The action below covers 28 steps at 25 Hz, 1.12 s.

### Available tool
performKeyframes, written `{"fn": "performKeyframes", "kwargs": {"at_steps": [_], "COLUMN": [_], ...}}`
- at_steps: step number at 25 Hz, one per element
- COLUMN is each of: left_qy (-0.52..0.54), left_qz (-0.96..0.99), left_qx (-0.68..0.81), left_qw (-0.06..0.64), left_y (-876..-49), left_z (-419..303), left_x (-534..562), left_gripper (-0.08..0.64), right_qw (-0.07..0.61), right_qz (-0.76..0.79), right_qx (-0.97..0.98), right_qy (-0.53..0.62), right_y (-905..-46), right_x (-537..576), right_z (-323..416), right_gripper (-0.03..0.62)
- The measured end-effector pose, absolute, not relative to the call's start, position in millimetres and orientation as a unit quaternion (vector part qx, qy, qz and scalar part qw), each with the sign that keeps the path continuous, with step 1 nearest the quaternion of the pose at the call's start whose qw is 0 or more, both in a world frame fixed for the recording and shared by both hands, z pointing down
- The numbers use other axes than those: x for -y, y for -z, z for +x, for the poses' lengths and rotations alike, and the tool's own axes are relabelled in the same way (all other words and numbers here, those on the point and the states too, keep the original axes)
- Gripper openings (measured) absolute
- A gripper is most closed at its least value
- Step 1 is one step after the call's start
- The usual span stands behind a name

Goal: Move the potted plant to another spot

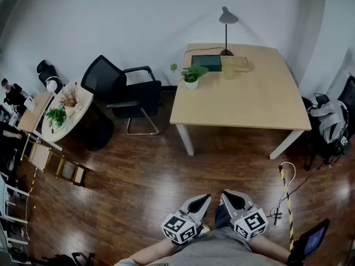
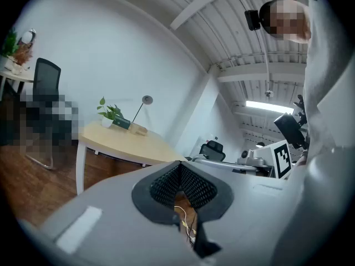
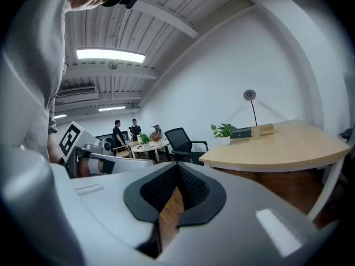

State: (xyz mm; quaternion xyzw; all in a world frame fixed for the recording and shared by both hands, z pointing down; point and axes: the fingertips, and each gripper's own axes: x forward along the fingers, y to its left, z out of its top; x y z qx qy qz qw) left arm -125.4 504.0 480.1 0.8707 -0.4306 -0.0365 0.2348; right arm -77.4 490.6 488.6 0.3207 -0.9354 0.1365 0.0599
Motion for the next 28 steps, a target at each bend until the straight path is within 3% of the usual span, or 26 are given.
{"fn": "performKeyframes", "kwargs": {"at_steps": [16,28], "left_qy": [0.050,0.044], "left_qz": [0.847,0.836], "left_qx": [0.484,0.491], "left_qw": [0.215,0.242], "left_y": [-468,-502], "left_z": [-122,-180], "left_x": [-279,-165], "left_gripper": [0.000,0.000], "right_qw": [0.061,0.081], "right_qz": [0.262,0.272], "right_qx": [0.956,0.949], "right_qy": [-0.117,-0.140], "right_y": [-478,-506], "right_x": [-270,-154], "right_z": [-74,-119], "right_gripper": [0.006,0.006]}}
